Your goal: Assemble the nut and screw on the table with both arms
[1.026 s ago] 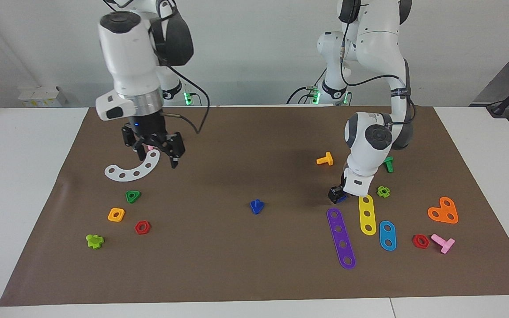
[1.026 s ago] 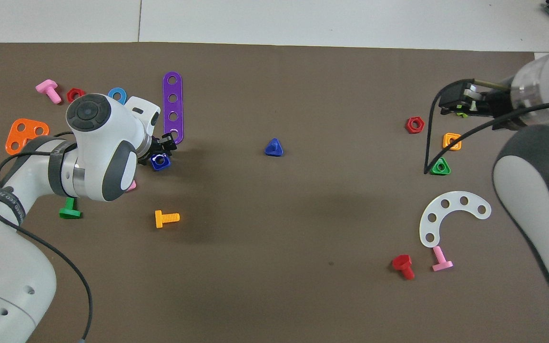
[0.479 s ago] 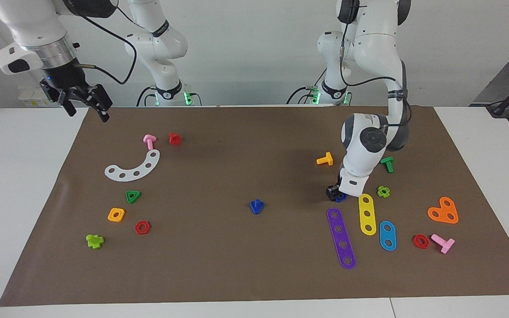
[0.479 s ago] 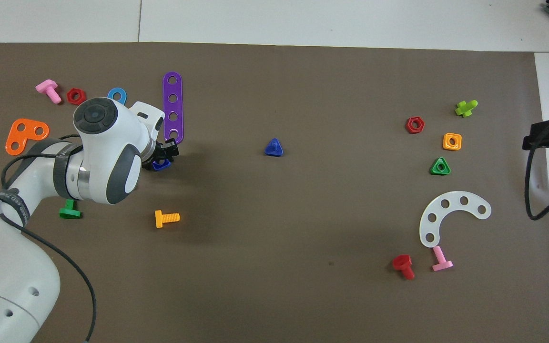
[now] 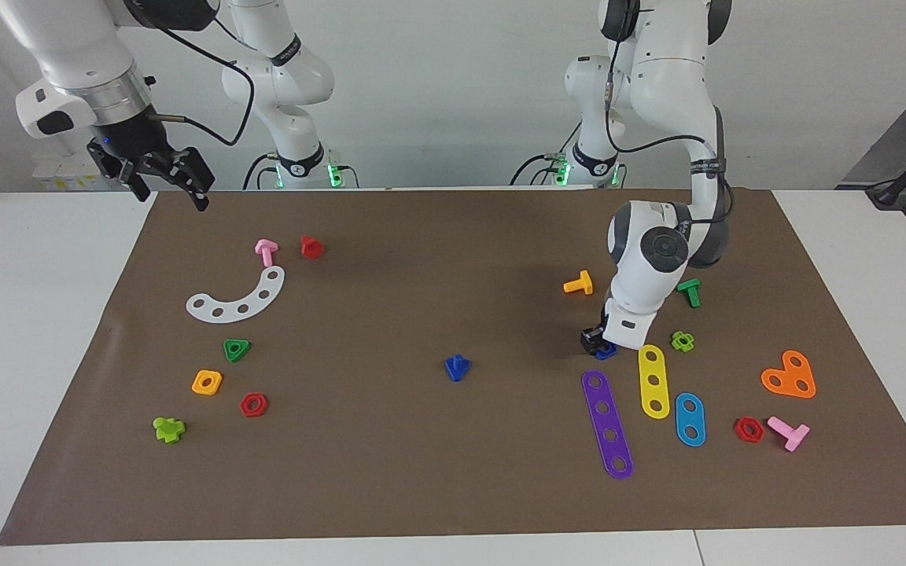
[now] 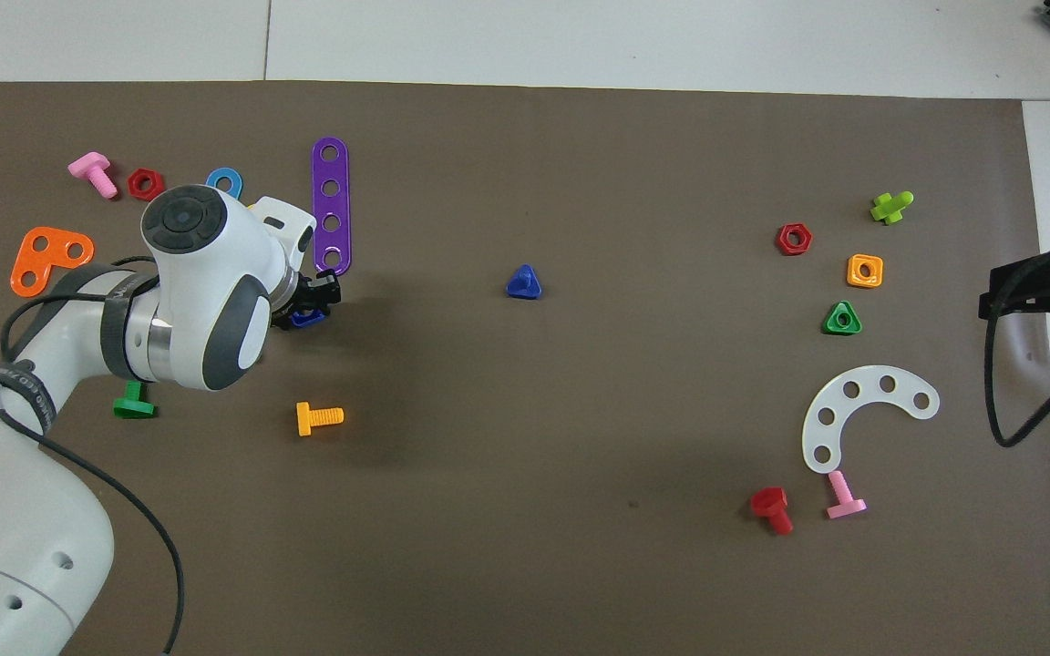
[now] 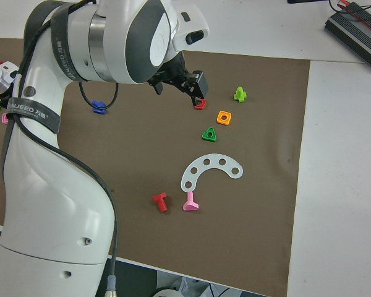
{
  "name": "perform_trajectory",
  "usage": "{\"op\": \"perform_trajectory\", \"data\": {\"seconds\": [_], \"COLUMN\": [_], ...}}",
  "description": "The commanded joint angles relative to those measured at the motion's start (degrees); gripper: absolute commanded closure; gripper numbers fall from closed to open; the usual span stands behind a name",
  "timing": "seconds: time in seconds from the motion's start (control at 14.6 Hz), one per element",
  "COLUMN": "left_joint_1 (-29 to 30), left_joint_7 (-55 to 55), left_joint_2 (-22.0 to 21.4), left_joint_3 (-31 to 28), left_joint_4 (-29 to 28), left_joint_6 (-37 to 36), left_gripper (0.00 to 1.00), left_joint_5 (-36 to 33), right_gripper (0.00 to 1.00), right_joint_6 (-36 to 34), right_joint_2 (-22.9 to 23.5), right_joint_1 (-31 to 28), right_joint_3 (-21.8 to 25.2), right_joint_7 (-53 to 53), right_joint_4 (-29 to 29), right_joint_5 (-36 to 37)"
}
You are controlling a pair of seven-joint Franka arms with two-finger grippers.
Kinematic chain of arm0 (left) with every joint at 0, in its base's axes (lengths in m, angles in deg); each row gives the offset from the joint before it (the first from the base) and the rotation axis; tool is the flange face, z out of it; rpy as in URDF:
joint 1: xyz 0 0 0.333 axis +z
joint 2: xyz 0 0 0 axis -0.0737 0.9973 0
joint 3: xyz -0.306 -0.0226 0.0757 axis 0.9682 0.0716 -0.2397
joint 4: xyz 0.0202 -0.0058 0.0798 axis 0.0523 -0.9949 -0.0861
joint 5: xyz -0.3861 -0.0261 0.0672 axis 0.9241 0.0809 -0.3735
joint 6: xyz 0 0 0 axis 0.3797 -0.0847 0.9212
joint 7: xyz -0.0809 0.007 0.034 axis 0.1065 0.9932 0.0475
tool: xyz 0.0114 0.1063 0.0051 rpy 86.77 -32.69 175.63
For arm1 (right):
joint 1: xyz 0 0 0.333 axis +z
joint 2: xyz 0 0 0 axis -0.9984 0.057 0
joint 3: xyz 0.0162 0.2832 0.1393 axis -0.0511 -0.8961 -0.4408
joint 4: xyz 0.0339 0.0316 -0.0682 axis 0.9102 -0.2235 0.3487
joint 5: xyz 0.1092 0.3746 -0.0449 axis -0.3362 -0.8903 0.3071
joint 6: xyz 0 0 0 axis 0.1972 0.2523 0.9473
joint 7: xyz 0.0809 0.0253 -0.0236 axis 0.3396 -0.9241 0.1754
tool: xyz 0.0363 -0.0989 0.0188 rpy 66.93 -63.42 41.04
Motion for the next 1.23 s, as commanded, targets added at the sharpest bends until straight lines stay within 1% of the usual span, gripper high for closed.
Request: {"op": "perform_trajectory", "data": {"seconds": [0.0, 0.34, 0.55, 0.68, 0.82, 0.89, 1.03, 1.16], "left_joint_1": [-0.97, -0.89, -0.54, -0.45, -0.18, -0.18, -0.18, -0.88], "left_joint_7": [-0.54, 0.51, 2.89, 3.33, 5.52, 5.79, 6.06, 5.97], "left_joint_2": [-0.59, -0.42, -0.42, -0.42, -0.33, -0.24, 0.72, 1.86], "left_joint_3": [-0.76, -0.76, -0.76, -0.76, -0.67, -0.67, -0.49, -0.41], "left_joint_4": [0.29, 0.65, 0.56, 0.64, 1.17, 1.78, 4.15, 8.53], "left_joint_6": [-1.57, -1.21, -0.77, -0.69, -0.86, -1.21, -1.3, -1.91], "left_gripper": [0.45, 0.48, 0.54, 0.6, 0.71, 0.73, 0.74, 0.75], "left_joint_5": [-1.38, -1.47, -1.47, -1.47, -1.38, -1.38, -1.29, -0.5], "right_gripper": [0.0, 0.0, 0.0, 0.0, 0.0, 0.0, 0.0, 0.0], "right_joint_6": [-0.05, 1.27, 1.71, 1.71, 1.54, 1.54, 1.62, 1.54], "right_joint_2": [-0.78, -0.78, -0.95, -1.13, -1.13, -1.13, -1.13, -1.22], "right_joint_1": [-0.32, 1.0, 1.0, 1.0, 0.82, 0.82, 0.82, 0.82], "right_joint_3": [-0.28, -0.37, -0.37, -0.28, -0.28, -0.28, -0.28, -0.28], "right_joint_7": [-0.67, 0.04, 0.04, 0.12, 0.04, -0.05, -0.14, -0.23], "right_joint_4": [-1.11, -1.82, -2.35, -2.43, -2.43, -2.43, -2.43, -2.43], "right_joint_5": [-0.78, -0.6, -0.96, -0.96, -1.22, -1.22, -1.22, -1.22]}}
